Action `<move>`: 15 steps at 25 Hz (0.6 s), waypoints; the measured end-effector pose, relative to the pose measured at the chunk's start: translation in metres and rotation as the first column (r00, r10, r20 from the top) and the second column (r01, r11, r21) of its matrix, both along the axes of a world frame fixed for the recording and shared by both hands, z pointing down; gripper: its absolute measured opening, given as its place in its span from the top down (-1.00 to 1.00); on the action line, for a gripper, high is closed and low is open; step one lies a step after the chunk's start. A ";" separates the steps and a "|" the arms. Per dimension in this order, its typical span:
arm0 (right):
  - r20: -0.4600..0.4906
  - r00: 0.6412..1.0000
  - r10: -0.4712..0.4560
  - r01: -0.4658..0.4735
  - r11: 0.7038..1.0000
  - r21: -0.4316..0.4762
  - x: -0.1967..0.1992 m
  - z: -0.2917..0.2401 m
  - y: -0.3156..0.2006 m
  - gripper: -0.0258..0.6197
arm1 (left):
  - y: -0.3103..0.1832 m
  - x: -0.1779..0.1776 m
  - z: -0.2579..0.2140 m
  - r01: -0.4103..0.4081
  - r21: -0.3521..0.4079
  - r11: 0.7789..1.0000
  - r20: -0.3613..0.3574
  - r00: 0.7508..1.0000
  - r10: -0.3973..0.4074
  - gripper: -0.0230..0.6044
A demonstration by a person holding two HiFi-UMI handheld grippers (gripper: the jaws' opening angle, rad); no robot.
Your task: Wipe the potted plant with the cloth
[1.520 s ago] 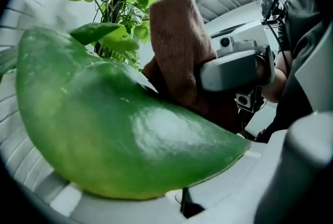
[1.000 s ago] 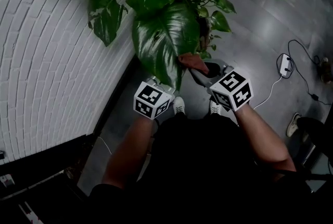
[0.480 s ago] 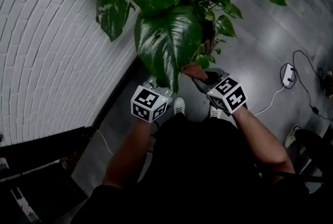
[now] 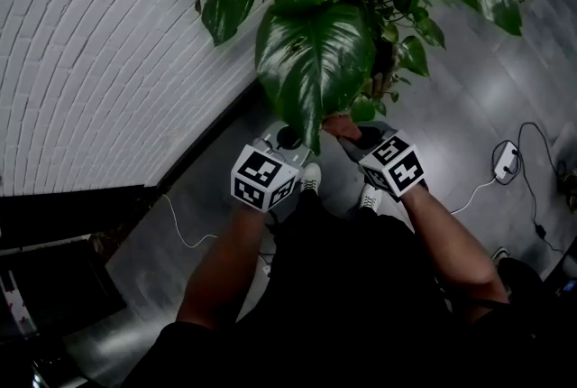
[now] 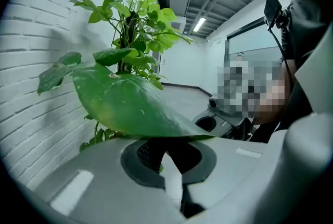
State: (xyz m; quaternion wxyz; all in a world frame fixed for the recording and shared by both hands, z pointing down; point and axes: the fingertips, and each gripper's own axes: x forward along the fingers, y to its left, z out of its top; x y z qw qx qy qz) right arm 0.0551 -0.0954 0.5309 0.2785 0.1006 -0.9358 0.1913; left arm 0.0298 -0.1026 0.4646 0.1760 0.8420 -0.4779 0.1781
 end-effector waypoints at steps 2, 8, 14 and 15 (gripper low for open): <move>0.000 1.000 -0.022 0.022 1.000 -0.004 0.005 0.002 0.001 0.74 | 0.007 -0.003 0.005 0.044 -0.009 0.999 0.004 0.999 -0.044 0.87; 0.062 0.998 -0.001 0.002 1.000 -0.017 0.028 -0.016 0.002 0.74 | 0.051 -0.039 0.015 0.185 -0.067 0.980 0.053 0.982 -0.181 0.87; 0.126 0.989 0.073 -0.067 0.996 -0.053 0.045 -0.043 0.010 0.74 | 0.073 -0.058 0.011 0.370 -0.120 0.921 -0.001 0.928 -0.372 0.87; 0.134 0.987 0.086 -0.080 0.996 -0.051 0.046 -0.047 0.012 0.74 | 0.073 -0.057 0.008 0.369 -0.118 0.922 -0.014 0.928 -0.373 0.87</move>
